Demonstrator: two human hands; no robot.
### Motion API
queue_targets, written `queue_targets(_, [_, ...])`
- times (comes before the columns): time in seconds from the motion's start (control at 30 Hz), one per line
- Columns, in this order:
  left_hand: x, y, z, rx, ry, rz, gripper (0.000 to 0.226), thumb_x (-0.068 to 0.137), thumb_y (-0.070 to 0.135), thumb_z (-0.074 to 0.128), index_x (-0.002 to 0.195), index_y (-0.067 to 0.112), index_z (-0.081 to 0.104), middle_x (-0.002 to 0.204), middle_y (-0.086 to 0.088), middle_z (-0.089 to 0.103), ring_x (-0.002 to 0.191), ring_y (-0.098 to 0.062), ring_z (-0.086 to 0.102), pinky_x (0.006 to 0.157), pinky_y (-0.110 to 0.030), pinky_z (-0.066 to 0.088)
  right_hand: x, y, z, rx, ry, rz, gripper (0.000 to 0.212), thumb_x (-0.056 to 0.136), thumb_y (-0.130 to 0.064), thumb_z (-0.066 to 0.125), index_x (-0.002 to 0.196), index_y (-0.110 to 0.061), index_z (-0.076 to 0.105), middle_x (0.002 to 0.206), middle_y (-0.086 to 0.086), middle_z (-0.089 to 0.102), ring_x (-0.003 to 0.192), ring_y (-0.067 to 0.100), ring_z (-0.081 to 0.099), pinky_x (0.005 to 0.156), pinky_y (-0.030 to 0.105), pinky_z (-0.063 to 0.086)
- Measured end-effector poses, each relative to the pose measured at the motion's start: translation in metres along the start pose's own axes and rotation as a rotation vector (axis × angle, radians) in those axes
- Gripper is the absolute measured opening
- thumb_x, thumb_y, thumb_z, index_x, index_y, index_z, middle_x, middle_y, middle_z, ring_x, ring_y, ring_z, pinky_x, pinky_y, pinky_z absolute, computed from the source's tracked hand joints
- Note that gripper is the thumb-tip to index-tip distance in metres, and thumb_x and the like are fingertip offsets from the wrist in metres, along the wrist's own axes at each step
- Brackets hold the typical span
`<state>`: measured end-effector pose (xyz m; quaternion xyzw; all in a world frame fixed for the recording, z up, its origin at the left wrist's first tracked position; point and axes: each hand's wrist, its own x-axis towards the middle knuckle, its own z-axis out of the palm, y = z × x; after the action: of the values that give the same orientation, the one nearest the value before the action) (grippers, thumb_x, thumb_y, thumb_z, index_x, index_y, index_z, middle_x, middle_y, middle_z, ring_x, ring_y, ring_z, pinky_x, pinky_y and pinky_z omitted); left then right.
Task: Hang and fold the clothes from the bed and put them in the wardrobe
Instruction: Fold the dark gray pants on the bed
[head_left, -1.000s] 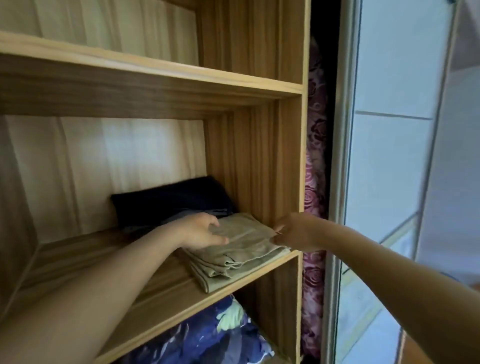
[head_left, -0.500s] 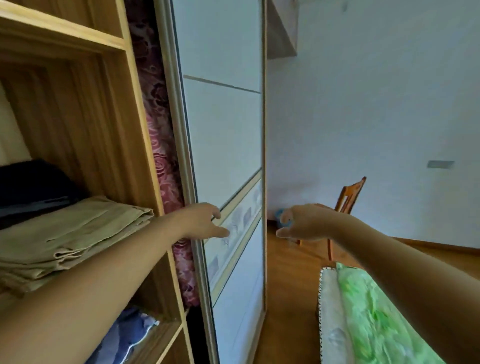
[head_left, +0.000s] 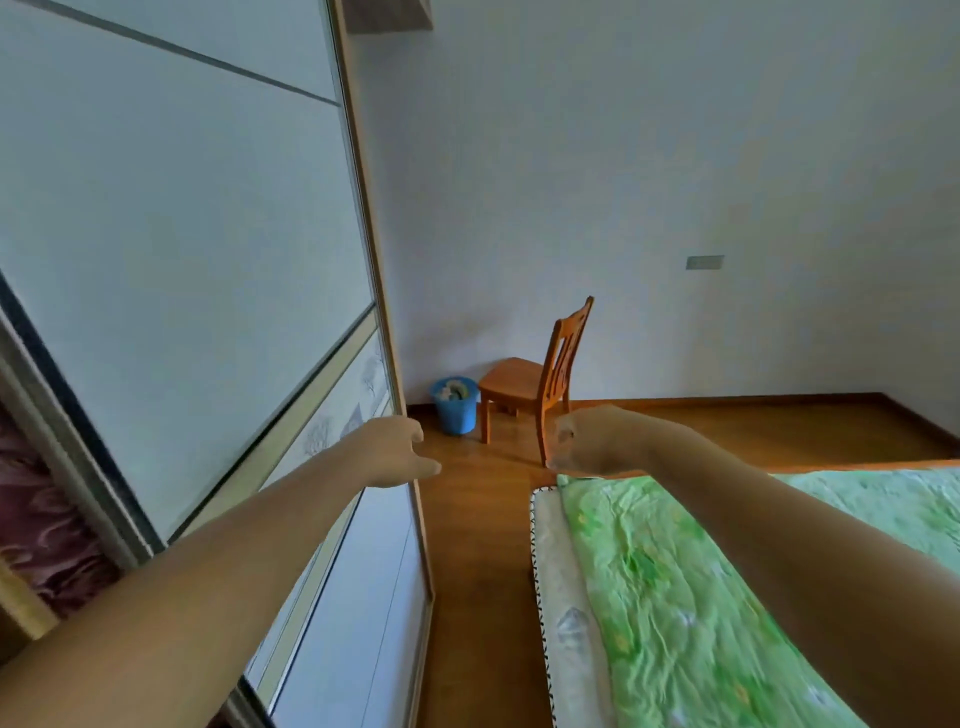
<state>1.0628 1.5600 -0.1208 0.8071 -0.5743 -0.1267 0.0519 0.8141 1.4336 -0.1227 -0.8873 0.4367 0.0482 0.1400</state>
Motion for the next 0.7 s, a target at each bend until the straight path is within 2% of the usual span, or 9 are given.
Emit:
queue_targets(0.1, [0.066,-0.003,0.009,0.014,-0.040,0.009,0.059,0.091,0.049,0.067,0.139,0.017,0.053,0.141,-0.005,0.055,0.126,-0.021,0.054,0.101,-0.035,0.047,0.057,0.025,0.000,-0.036,-0.021,0.035,0.052,0.091,-0.059,0.058,0.132,-0.026,0.059,0.129,-0.001,0.061,0.115,0.023,0.057,0.097,0.040,0.047])
queue_targets(0.27, [0.175,-0.001,0.007,0.019,-0.043,0.001,0.063,0.092,0.048,0.066,0.143,0.016,0.050,0.143,-0.006,0.055,0.129,-0.023,0.053,0.103,-0.035,0.045,0.156,0.063,-0.010,-0.086,-0.051,0.070,0.062,0.092,-0.059,0.055,0.144,-0.024,0.050,0.144,0.003,0.055,0.130,0.029,0.052,0.102,0.043,0.044])
queue_targets(0.4, [0.257,0.002,0.009,-0.025,-0.091,-0.006,0.068,0.091,0.049,0.067,0.147,0.018,0.046,0.147,-0.006,0.052,0.132,-0.023,0.051,0.105,-0.036,0.044,0.227,0.092,-0.025,-0.141,-0.065,0.096,0.063,0.093,-0.059,0.054,0.146,-0.025,0.048,0.146,0.004,0.053,0.130,0.031,0.052,0.101,0.046,0.046])
queue_targets(0.53, [0.333,0.000,0.019,-0.016,-0.155,0.002,0.066,0.091,0.049,0.067,0.146,0.019,0.047,0.146,-0.004,0.052,0.131,-0.023,0.052,0.105,-0.036,0.046,0.294,0.116,-0.033,-0.125,-0.087,0.098,0.065,0.093,-0.056,0.054,0.148,-0.023,0.046,0.150,0.004,0.049,0.135,0.031,0.048,0.107,0.048,0.044])
queue_targets(0.7, [0.432,0.000,0.027,0.027,-0.203,0.035,0.066,0.092,0.049,0.065,0.147,0.020,0.047,0.147,-0.004,0.051,0.131,-0.023,0.051,0.105,-0.038,0.047,0.379,0.137,-0.039,-0.085,-0.081,0.132,0.063,0.092,-0.054,0.058,0.145,-0.022,0.050,0.143,0.004,0.056,0.126,0.029,0.054,0.102,0.045,0.048])
